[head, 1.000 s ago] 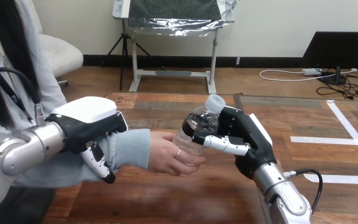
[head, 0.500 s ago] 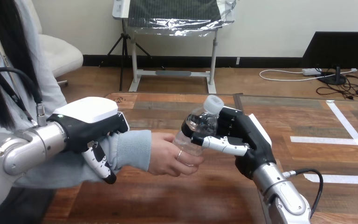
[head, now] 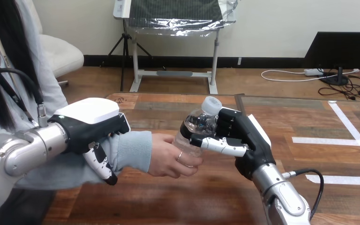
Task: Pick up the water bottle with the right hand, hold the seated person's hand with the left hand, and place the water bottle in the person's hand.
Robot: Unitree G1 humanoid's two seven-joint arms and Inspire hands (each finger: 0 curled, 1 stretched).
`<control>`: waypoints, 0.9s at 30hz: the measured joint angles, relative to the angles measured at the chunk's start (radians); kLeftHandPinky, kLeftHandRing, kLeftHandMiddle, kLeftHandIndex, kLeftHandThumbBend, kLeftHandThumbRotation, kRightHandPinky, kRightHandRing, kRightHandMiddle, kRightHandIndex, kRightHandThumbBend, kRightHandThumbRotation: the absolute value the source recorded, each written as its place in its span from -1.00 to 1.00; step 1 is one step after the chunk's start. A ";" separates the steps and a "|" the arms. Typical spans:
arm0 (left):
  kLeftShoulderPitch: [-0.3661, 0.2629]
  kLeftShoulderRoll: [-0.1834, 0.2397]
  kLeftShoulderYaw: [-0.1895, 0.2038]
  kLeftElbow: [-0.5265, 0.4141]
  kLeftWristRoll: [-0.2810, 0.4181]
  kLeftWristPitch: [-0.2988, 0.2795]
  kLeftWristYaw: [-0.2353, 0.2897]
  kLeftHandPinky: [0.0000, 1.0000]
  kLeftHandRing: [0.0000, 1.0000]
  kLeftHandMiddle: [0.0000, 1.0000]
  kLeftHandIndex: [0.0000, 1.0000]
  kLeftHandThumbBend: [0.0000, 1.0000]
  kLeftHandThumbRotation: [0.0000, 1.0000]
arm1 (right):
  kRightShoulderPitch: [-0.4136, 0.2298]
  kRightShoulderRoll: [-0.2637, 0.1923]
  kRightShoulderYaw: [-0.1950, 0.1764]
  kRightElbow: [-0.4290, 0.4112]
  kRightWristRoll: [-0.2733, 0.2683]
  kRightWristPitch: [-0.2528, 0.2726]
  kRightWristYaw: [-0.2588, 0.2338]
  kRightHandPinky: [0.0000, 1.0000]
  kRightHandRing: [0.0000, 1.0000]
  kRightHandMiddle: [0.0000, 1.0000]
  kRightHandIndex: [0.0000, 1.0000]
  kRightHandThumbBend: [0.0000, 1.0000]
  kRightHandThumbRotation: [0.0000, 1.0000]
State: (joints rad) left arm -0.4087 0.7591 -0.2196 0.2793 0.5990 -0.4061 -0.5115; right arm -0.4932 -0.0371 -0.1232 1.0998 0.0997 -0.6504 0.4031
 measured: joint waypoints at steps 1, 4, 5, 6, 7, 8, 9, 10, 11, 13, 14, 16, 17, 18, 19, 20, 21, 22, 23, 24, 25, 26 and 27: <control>0.000 0.000 0.000 0.000 0.000 0.000 0.000 -0.63 -0.51 -0.36 -0.38 0.66 -1.00 | 0.000 0.000 0.001 0.000 0.000 0.000 -0.002 -0.34 -0.24 -0.09 -0.08 0.58 -1.00; 0.000 -0.001 0.000 0.000 0.000 0.003 0.000 -0.62 -0.50 -0.35 -0.37 0.64 -1.00 | 0.000 0.001 0.002 0.000 0.000 -0.001 -0.009 -0.34 -0.23 -0.09 -0.08 0.58 -1.00; 0.000 -0.002 0.000 0.000 0.000 0.004 0.000 -0.62 -0.50 -0.35 -0.37 0.64 -1.00 | 0.000 0.001 0.003 0.000 0.000 -0.001 -0.011 -0.34 -0.23 -0.09 -0.08 0.58 -1.00; 0.000 -0.002 0.000 0.000 0.000 0.005 0.000 -0.62 -0.49 -0.35 -0.37 0.64 -1.00 | 0.000 0.001 0.003 0.000 0.000 -0.001 -0.013 -0.34 -0.23 -0.09 -0.08 0.58 -1.00; 0.000 -0.003 0.000 0.000 0.000 0.005 0.000 -0.62 -0.49 -0.35 -0.37 0.64 -1.00 | 0.000 0.001 0.003 0.000 0.000 -0.001 -0.014 -0.34 -0.23 -0.09 -0.08 0.58 -1.00; 0.000 -0.003 0.000 0.000 0.000 0.005 0.000 -0.62 -0.49 -0.35 -0.37 0.64 -1.00 | 0.000 0.002 0.003 0.000 0.000 -0.001 -0.014 -0.34 -0.23 -0.08 -0.08 0.57 -1.00; 0.000 -0.003 0.000 0.000 0.000 0.005 0.000 -0.62 -0.49 -0.35 -0.37 0.64 -1.00 | 0.000 0.002 0.003 0.000 0.000 -0.001 -0.014 -0.34 -0.23 -0.08 -0.08 0.57 -1.00; 0.000 -0.003 0.000 0.000 0.000 0.005 0.001 -0.62 -0.49 -0.35 -0.37 0.64 -1.00 | 0.000 0.002 0.003 0.000 0.001 -0.001 -0.014 -0.34 -0.23 -0.08 -0.08 0.57 -1.00; 0.000 -0.004 0.000 0.000 0.000 0.005 0.001 -0.62 -0.49 -0.35 -0.37 0.64 -1.00 | 0.000 0.002 0.003 0.000 0.001 -0.001 -0.014 -0.34 -0.22 -0.08 -0.08 0.57 -1.00; 0.000 -0.004 0.000 0.000 0.000 0.005 0.003 -0.62 -0.49 -0.35 -0.37 0.64 -1.00 | 0.000 0.002 0.002 0.000 0.003 -0.001 -0.014 -0.34 -0.22 -0.08 -0.08 0.56 -1.00; 0.000 -0.004 0.000 0.000 0.000 0.005 0.003 -0.62 -0.49 -0.35 -0.37 0.64 -1.00 | 0.000 0.002 0.002 0.000 0.004 -0.001 -0.013 -0.34 -0.22 -0.08 -0.08 0.56 -1.00; 0.000 -0.004 0.000 0.000 0.000 0.005 0.005 -0.61 -0.49 -0.34 -0.37 0.64 -1.00 | 0.000 0.003 0.001 0.000 0.009 -0.001 -0.011 -0.34 -0.22 -0.08 -0.08 0.56 -1.00; 0.000 -0.004 0.000 0.000 0.000 0.005 0.006 -0.61 -0.48 -0.33 -0.36 0.65 -1.00 | 0.000 0.003 0.001 0.000 0.013 -0.001 -0.008 -0.33 -0.22 -0.08 -0.08 0.56 -1.00; 0.000 -0.004 0.000 0.000 0.000 0.005 0.007 -0.60 -0.48 -0.33 -0.35 0.65 -1.00 | 0.000 0.004 0.000 0.000 0.017 -0.001 -0.005 -0.33 -0.22 -0.08 -0.08 0.56 -1.00; 0.000 -0.004 0.000 0.000 0.000 0.005 0.008 -0.59 -0.47 -0.32 -0.34 0.66 -1.00 | 0.000 0.004 0.000 0.000 0.021 -0.001 -0.003 -0.33 -0.21 -0.07 -0.07 0.56 -1.00; 0.000 -0.004 0.000 0.000 0.000 0.005 0.009 -0.58 -0.45 -0.30 -0.32 0.67 -1.00 | 0.000 0.004 -0.001 0.000 0.022 -0.001 -0.001 -0.32 -0.21 -0.07 -0.07 0.56 -1.00; 0.000 -0.004 0.000 0.000 0.000 0.005 0.010 -0.58 -0.45 -0.30 -0.32 0.67 -1.00 | 0.000 0.004 -0.001 0.000 0.023 -0.001 -0.001 -0.32 -0.21 -0.07 -0.07 0.56 -1.00; 0.000 -0.004 0.000 0.000 0.000 0.005 0.011 -0.56 -0.43 -0.29 -0.30 0.69 -0.99 | 0.000 0.004 -0.002 0.000 0.024 -0.001 0.000 -0.31 -0.20 -0.06 -0.06 0.57 -1.00; 0.000 -0.004 0.000 0.000 0.000 0.005 0.011 -0.55 -0.42 -0.27 -0.28 0.70 -0.98 | 0.000 0.004 -0.002 0.000 0.024 -0.001 0.000 -0.30 -0.19 -0.05 -0.05 0.58 -1.00; 0.000 -0.004 0.000 0.000 0.000 0.005 0.012 -0.54 -0.41 -0.27 -0.27 0.71 -0.97 | 0.000 0.004 -0.002 0.000 0.023 -0.001 0.000 -0.29 -0.18 -0.04 -0.05 0.58 -1.00; 0.000 -0.004 0.000 0.000 0.000 0.005 0.012 -0.51 -0.38 -0.24 -0.24 0.73 -0.94 | 0.000 0.004 -0.001 0.000 0.022 -0.001 -0.001 -0.26 -0.16 -0.02 -0.03 0.59 -1.00; 0.000 -0.004 0.000 0.000 0.000 0.005 0.012 -0.48 -0.36 -0.22 -0.21 0.74 -0.92 | 0.000 0.003 -0.001 0.000 0.021 -0.001 -0.002 -0.23 -0.13 -0.01 -0.01 0.60 -1.00; 0.000 -0.004 0.000 0.000 0.000 0.005 0.012 -0.46 -0.34 -0.20 -0.19 0.76 -0.90 | 0.000 0.003 0.000 0.000 0.019 -0.001 -0.003 -0.21 -0.12 0.01 0.00 0.61 -1.00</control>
State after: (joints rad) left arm -0.4087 0.7554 -0.2196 0.2793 0.5989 -0.4012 -0.4994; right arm -0.4932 -0.0343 -0.1230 1.0998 0.1189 -0.6513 0.3999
